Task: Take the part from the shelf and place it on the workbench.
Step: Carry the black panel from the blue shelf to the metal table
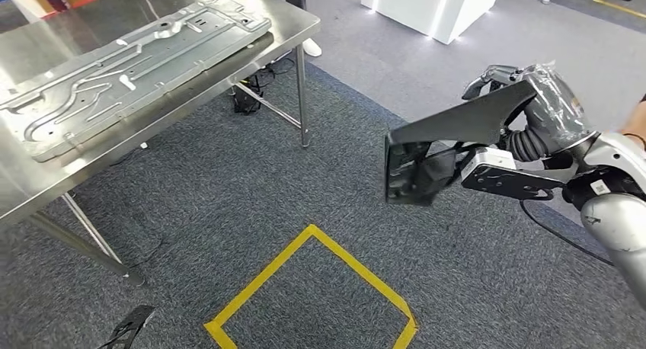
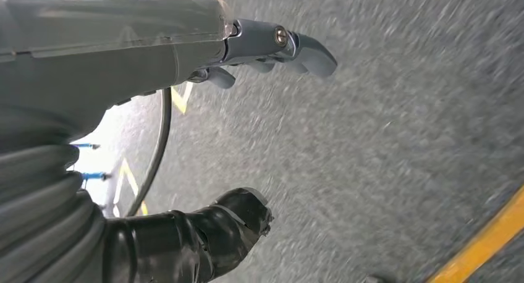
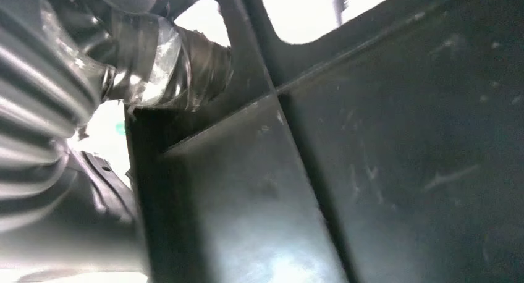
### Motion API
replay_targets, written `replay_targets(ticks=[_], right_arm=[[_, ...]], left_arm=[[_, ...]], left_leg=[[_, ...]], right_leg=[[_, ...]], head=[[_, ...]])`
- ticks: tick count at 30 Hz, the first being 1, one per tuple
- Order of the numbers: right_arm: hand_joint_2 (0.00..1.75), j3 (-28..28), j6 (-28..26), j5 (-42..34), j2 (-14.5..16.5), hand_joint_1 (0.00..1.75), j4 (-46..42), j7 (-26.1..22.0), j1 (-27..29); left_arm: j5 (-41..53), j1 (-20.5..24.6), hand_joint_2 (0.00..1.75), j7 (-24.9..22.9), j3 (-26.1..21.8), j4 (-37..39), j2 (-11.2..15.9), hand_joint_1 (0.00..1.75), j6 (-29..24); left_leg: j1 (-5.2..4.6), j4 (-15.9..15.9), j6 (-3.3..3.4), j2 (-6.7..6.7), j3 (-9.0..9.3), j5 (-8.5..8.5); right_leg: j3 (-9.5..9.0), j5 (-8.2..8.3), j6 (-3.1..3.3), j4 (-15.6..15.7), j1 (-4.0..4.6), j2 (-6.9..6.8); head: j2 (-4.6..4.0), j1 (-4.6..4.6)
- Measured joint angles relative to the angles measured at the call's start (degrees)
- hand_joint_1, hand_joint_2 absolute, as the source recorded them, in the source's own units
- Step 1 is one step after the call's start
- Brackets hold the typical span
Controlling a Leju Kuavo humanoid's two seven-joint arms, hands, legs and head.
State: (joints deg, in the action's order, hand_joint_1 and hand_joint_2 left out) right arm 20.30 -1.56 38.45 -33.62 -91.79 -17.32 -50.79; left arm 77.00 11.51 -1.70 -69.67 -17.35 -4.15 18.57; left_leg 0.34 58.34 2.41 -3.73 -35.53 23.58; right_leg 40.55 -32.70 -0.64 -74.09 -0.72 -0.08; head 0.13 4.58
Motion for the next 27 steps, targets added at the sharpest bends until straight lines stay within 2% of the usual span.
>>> replay_targets(ticks=[1,3,4,5,7,8,9,10,11,12,13,14,15,16,17,19,20,21,22,23,24,25,27], right_arm=[[1.75,0.45,-0.01,-0.06,0.19,1.75,0.22,-0.01,-0.42],[1.75,1.21,-0.06,-0.15,0.57,1.75,0.61,-0.01,-1.56],[1.75,1.52,-0.10,-0.20,0.74,1.75,0.81,-0.01,-2.11],[1.75,1.81,-0.14,-0.22,0.91,1.75,1.00,0.00,-2.53],[1.75,2.45,-0.20,-0.24,1.26,1.75,1.36,0.01,-3.13],[1.75,2.79,-0.21,-0.24,1.51,1.75,1.51,0.01,-3.41],[1.75,3.12,-0.24,-0.25,1.77,1.75,1.66,0.01,-3.65],[1.75,3.43,-0.28,-0.26,1.99,1.75,1.79,0.00,-3.92],[1.75,3.68,-0.33,-0.28,2.17,1.75,1.92,-0.01,-4.14],[1.75,3.90,-0.37,-0.31,2.28,1.75,2.05,-0.01,-4.25],[1.75,4.13,-0.37,-0.33,2.37,1.75,2.19,-0.01,-4.35],[1.75,4.37,-0.37,-0.35,2.49,1.75,2.35,-0.01,-4.36],[1.75,4.61,-0.36,-0.36,2.63,1.75,2.49,-0.01,-4.38],[1.75,4.83,-0.37,-0.38,2.78,1.75,2.64,-0.01,-4.49],[1.75,4.98,-0.37,-0.39,2.91,1.75,2.79,-0.01,-4.71],[1.75,5.19,-0.38,-0.42,3.11,1.75,3.08,-0.01,-5.44],[1.75,5.30,-0.37,-0.43,3.20,1.75,3.25,0.01,-5.89],[1.75,5.46,-0.34,-0.45,3.35,1.75,3.48,0.10,-6.38],[1.75,5.64,-0.29,-0.46,3.52,1.75,3.77,0.22,-6.90],[1.75,5.77,-0.26,-0.49,3.65,1.75,4.04,0.35,-7.39],[1.75,5.87,-0.22,-0.49,3.78,1.75,4.31,0.47,-7.83],[1.75,5.90,-0.21,-0.50,3.82,1.75,4.51,0.51,-8.20],[1.75,5.89,-0.10,-0.50,3.85,1.75,4.91,0.58,-8.67]], left_arm=[[-0.16,0.01,1.75,0.00,-0.04,0.30,0.14,0.00,0.07],[-0.47,0.06,1.75,-0.01,-0.05,0.88,0.24,0.00,0.19],[-0.60,0.08,1.75,-0.02,-0.06,1.12,0.34,0.00,0.21],[-0.71,0.04,1.75,-0.04,-0.07,1.32,0.44,0.00,0.21],[-0.84,-0.16,1.75,-0.09,-0.08,1.65,0.66,0.00,0.20],[-0.86,-0.28,1.75,-0.11,-0.09,1.81,0.80,0.00,0.21],[-0.87,-0.29,1.75,-0.12,-0.09,1.98,1.01,0.00,0.21],[-0.88,-0.21,1.75,-0.13,-0.10,2.12,1.23,0.00,0.20],[-0.93,-0.09,1.75,-0.14,-0.10,2.24,1.45,0.00,0.20],[-1.08,0.03,1.75,-0.15,-0.10,2.32,1.59,0.00,0.19],[-1.32,0.06,1.75,-0.16,-0.10,2.40,1.65,0.00,0.20],[-1.62,0.00,1.75,-0.17,-0.10,2.49,1.68,0.00,0.21],[-1.93,-0.09,1.75,-0.19,-0.10,2.59,1.69,0.00,0.23],[-2.26,-0.15,1.75,-0.19,-0.10,2.68,1.74,0.00,0.29],[-2.55,-0.18,1.75,-0.19,-0.10,2.74,1.81,0.00,0.39],[-3.06,-0.10,1.75,-0.18,-0.09,2.85,1.97,0.00,0.75],[-3.25,-0.11,1.75,-0.17,-0.08,2.90,2.02,0.00,0.96],[-3.47,-0.14,1.75,-0.17,-0.05,2.98,2.06,0.00,1.16],[-3.66,-0.19,1.75,-0.17,0.02,3.05,2.11,0.00,1.35],[-3.80,-0.25,1.75,-0.17,0.10,3.12,2.15,0.00,1.51],[-3.90,-0.23,1.75,-0.16,0.20,3.19,2.20,0.00,1.65],[-3.93,-0.15,1.75,-0.14,0.29,3.22,2.27,0.00,1.75],[-3.99,0.04,1.75,-0.12,0.43,3.27,2.39,0.00,1.90]], left_leg=[[-0.03,0.14,-0.01,-0.94,0.00,0.01],[0.03,0.31,-0.18,-2.68,-0.20,-0.05],[0.16,0.34,-0.43,-3.46,-0.46,-0.16],[0.37,0.29,-0.80,-4.20,-0.75,-0.33],[0.72,-0.11,-1.68,-5.66,-1.14,-0.77],[0.71,-0.20,-2.04,-5.56,-1.21,-0.74],[0.58,0.37,-2.31,-4.40,-1.53,-0.24],[0.45,2.28,-2.55,-2.43,-2.46,0.96],[0.37,5.34,-2.74,-0.05,-3.91,2.64],[0.39,9.05,-2.93,1.77,-5.74,4.40],[0.49,12.61,-3.15,2.78,-7.54,5.72],[0.61,14.49,-3.35,3.16,-8.50,6.02],[0.73,14.63,-3.52,3.36,-8.57,5.49],[0.83,12.12,-3.65,3.77,-7.22,3.84],[0.86,8.09,-3.70,4.77,-5.08,1.97],[0.51,1.47,-3.21,7.13,-1.52,-0.26],[0.33,0.35,-2.82,7.72,-1.05,-0.34],[0.18,0.29,-2.39,7.49,-1.13,-0.19],[0.22,0.27,-2.04,6.72,-1.27,-0.28],[0.31,0.19,-1.75,6.08,-1.25,-0.34],[0.40,0.10,-1.41,5.40,-1.17,-0.43],[0.50,0.00,-1.08,4.76,-1.08,-0.53],[0.58,-0.08,-0.62,3.36,-1.02,-0.63]], right_leg=[[-1.35,2.25,0.28,3.31,0.01,0.44],[-4.61,5.80,0.95,11.01,-0.02,3.10],[-5.64,6.57,1.16,13.45,0.02,4.20],[-6.07,6.60,1.30,14.52,0.10,4.82],[-6.33,6.68,1.47,15.07,0.34,3.78],[-6.68,6.92,1.64,15.73,0.28,2.93],[-7.11,7.22,1.88,16.46,0.16,2.08],[-7.53,7.50,2.11,17.20,0.05,1.12],[-7.87,7.69,2.28,17.75,0.01,0.15],[-7.96,7.69,2.41,17.85,0.08,-0.64],[-7.96,7.63,2.44,17.83,0.17,-1.49],[-7.94,7.52,2.42,17.74,0.21,-2.30],[-7.92,7.39,2.37,17.62,0.22,-3.04],[-7.93,7.15,2.21,17.38,0.21,-3.86],[-7.96,6.84,1.99,17.05,0.25,-4.56],[-7.88,6.16,1.41,16.27,0.65,-5.78],[-7.84,5.93,1.16,16.01,0.90,-6.26],[-7.82,5.79,0.96,15.88,1.09,-6.77],[-7.89,5.67,0.77,15.84,1.10,-7.32],[-7.89,5.38,0.50,15.64,0.94,-7.24],[-7.61,4.66,0.27,14.79,0.71,-6.30],[-6.80,3.43,0.06,12.90,0.47,-4.81],[-3.32,-0.13,-0.12,5.63,0.21,-1.47]], head=[[0.00,-0.01],[0.00,0.05],[0.00,0.04],[0.01,0.06],[0.01,-0.02],[0.02,0.00],[0.01,0.12],[0.01,0.29],[0.01,0.45],[0.00,0.59],[0.00,0.62],[0.00,0.63],[0.00,0.63],[0.00,0.64],[0.00,0.63],[0.00,0.57],[0.00,0.51],[0.01,0.45],[0.01,0.38],[0.01,0.37],[0.01,0.37],[0.01,0.33],[0.01,0.25]])
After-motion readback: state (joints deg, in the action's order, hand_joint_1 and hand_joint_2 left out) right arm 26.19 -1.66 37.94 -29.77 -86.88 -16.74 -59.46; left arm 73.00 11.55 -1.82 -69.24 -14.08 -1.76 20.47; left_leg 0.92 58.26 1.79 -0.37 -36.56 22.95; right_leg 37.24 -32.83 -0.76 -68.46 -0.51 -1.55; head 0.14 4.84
